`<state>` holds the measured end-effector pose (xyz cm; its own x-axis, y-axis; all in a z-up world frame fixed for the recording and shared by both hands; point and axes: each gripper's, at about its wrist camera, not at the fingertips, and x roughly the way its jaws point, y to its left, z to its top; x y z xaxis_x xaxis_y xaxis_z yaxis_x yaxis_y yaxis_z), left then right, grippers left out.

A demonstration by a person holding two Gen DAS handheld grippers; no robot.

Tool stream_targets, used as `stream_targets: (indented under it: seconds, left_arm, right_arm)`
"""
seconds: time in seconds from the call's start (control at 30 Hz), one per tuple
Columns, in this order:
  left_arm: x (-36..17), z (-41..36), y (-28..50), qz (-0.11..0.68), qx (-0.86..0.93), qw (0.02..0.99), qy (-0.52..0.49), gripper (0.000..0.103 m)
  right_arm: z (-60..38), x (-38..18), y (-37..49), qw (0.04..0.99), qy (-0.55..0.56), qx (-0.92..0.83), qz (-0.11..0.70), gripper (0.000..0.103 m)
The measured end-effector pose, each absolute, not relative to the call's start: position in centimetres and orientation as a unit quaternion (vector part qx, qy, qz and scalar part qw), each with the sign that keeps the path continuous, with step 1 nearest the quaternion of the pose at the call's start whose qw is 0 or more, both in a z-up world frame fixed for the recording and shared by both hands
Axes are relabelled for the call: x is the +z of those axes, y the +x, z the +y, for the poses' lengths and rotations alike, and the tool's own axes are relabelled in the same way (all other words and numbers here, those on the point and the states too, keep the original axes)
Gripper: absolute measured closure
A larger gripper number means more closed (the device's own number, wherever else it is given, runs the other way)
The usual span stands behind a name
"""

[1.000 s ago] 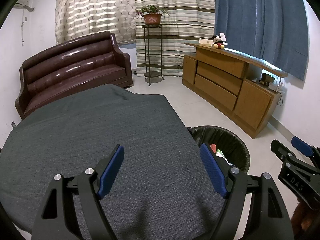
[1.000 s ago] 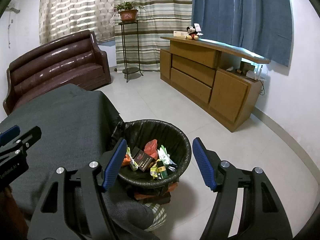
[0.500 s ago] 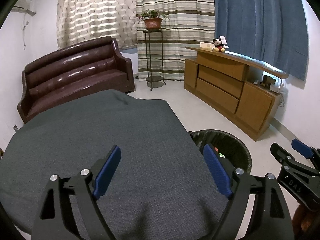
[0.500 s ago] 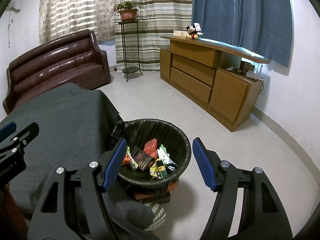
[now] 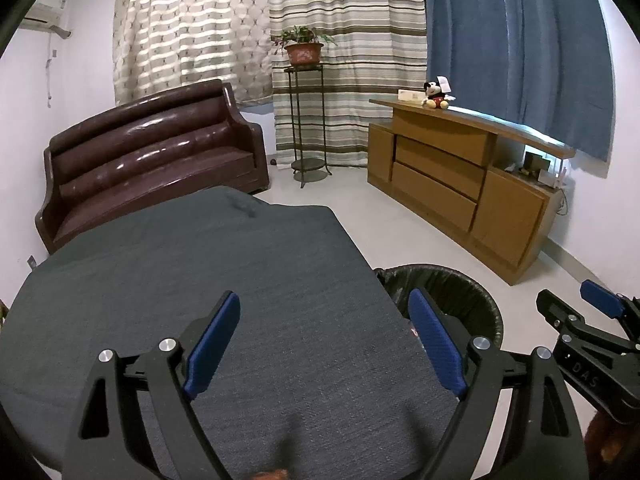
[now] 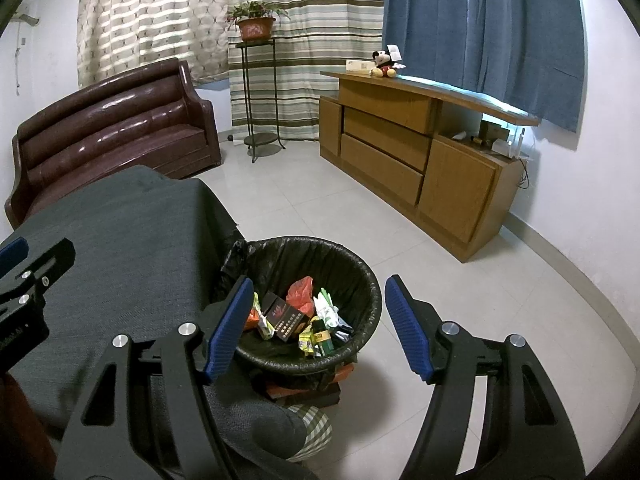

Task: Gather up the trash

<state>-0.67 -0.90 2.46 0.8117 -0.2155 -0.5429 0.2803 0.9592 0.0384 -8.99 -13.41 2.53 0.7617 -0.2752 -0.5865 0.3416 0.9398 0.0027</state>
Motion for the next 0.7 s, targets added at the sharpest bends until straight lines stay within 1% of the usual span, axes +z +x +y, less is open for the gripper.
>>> stream_targets:
  seconds: [0.23, 0.43, 0.7]
  left_arm:
    - [2.40, -1.20, -0.81, 0.283, -0.148, 0.946, 0.060, 0.018]
    - [2.10, -0.85, -0.34, 0.303, -0.161, 0.939, 0.031, 0.016]
    - [1.75, -1.27, -0.18, 0.299, -0.144, 0.942, 0.052, 0.016]
  right_arm:
    - [-13.40, 2.57, -8.97, 0.937, 0.055, -0.164, 0.304, 0.036]
    - [-13.41, 2.58, -8.97, 0.937, 0.055, -0.165, 0.304, 0.036]
    - [-13.37, 1.99, -9.06, 0.936, 0.053, -0.162, 0.307, 0.036]
